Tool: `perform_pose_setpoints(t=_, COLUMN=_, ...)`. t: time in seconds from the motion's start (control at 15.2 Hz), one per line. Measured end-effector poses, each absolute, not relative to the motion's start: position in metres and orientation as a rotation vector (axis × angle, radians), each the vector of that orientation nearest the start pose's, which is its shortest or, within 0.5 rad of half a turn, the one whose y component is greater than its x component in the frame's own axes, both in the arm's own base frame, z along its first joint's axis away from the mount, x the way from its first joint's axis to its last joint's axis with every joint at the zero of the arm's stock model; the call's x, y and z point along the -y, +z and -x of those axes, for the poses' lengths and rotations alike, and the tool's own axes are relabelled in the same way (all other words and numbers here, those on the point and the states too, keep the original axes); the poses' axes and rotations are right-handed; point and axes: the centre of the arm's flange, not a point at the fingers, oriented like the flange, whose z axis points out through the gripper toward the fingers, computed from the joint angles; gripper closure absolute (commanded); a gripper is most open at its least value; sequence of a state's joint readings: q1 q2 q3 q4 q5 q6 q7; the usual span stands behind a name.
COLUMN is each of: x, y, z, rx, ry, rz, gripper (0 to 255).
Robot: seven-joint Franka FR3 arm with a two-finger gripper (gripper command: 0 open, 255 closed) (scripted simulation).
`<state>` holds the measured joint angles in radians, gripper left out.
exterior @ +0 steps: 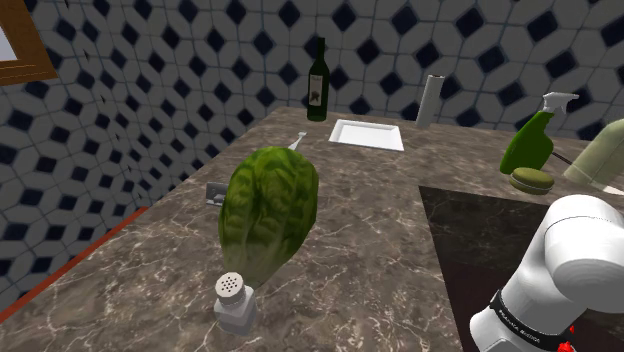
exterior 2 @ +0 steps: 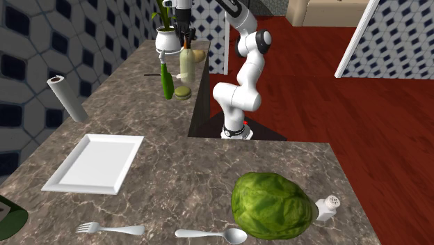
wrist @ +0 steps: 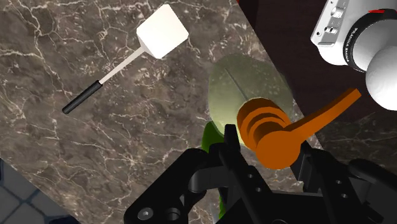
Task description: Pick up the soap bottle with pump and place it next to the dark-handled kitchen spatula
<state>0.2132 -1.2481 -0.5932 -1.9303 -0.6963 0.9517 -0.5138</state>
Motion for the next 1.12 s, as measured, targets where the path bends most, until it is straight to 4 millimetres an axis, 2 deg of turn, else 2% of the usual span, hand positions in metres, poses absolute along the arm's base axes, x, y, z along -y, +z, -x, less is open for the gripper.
perform_pose_setpoints(t=0.33, x=0.324, y=0.658, z=-0.022, rx=0.036, ry=-0.106, rz=3.132, gripper=255)
perform_pose_setpoints(t=0.73, x=0.324, y=0.654, z=-0.022, rx=0.036, ry=-0.107, rz=3.133, gripper=255)
perform_pose_setpoints(t=0.79, x=0.324, y=0.654, z=-0.022, rx=0.036, ry=-0.107, rz=3.133, gripper=0)
perform_pose_setpoints(t=1.12, x=0.324, y=0.654, z=-0.022, rx=0.036, ry=-0.107, rz=3.133, gripper=0)
